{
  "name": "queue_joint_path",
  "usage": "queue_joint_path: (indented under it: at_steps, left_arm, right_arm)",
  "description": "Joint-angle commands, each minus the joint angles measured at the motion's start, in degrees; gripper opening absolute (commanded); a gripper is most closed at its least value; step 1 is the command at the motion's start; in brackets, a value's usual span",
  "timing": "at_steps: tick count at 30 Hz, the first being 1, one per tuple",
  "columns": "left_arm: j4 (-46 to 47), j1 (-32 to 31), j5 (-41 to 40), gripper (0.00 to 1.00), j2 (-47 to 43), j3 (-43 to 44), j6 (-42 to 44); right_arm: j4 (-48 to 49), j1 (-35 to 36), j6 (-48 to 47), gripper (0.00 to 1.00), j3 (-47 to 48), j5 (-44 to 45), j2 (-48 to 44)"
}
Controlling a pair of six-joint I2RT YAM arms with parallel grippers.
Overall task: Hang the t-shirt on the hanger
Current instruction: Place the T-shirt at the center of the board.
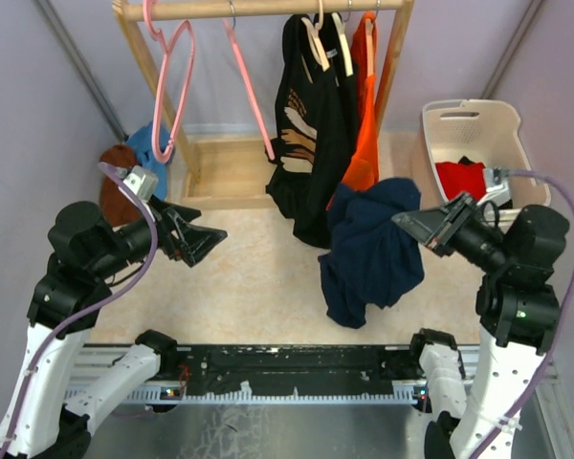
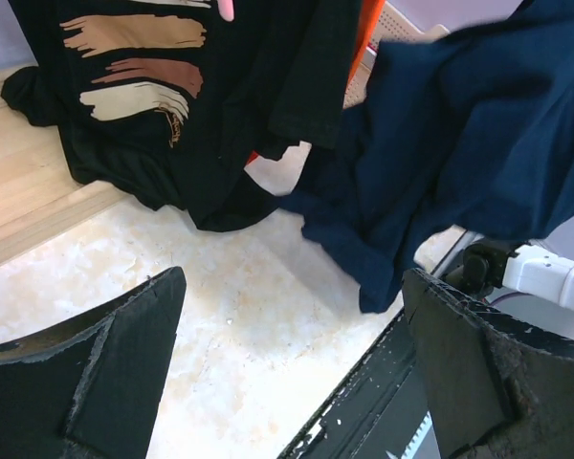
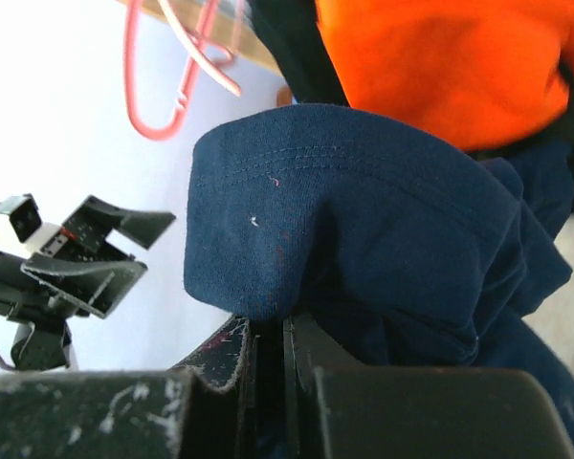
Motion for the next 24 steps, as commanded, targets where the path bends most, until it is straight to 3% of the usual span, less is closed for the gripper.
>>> queue_joint_path:
  at_steps: [1,9,16,20,24]
  left_arm:
    - [-0.47,-0.29,1.77,1.0,-0.69,-0.32,-0.8]
    - [-2.28,-0.24,4.02,1.0,0.54,-4.2,-1.08]
    - [-3.85,-0.21,6.03,1.0,1.8,-7.08,-1.05]
    - [-3.73,-0.24,6.36,1.0,1.8,-7.95,-1.18]
    - [-4.55,-0.24,5.23,1.0,2.05,-6.93,-0.52]
  right_arm:
    - [1.67,2.14,2.28,0.0,-8.74,-6.93,-3.83]
    - [-0.7,6.52,-3.61,0.0,-19.13,-2.25,-4.34]
    - [3.63,9.38,-3.01,0.0,-28.65,0.39,-5.46]
    - [8.72,17.58,0.98,0.0,-31.59,5.65,-5.13]
    - [14.82,32.59,6.81,0.0,-32.17,19.14,-2.95]
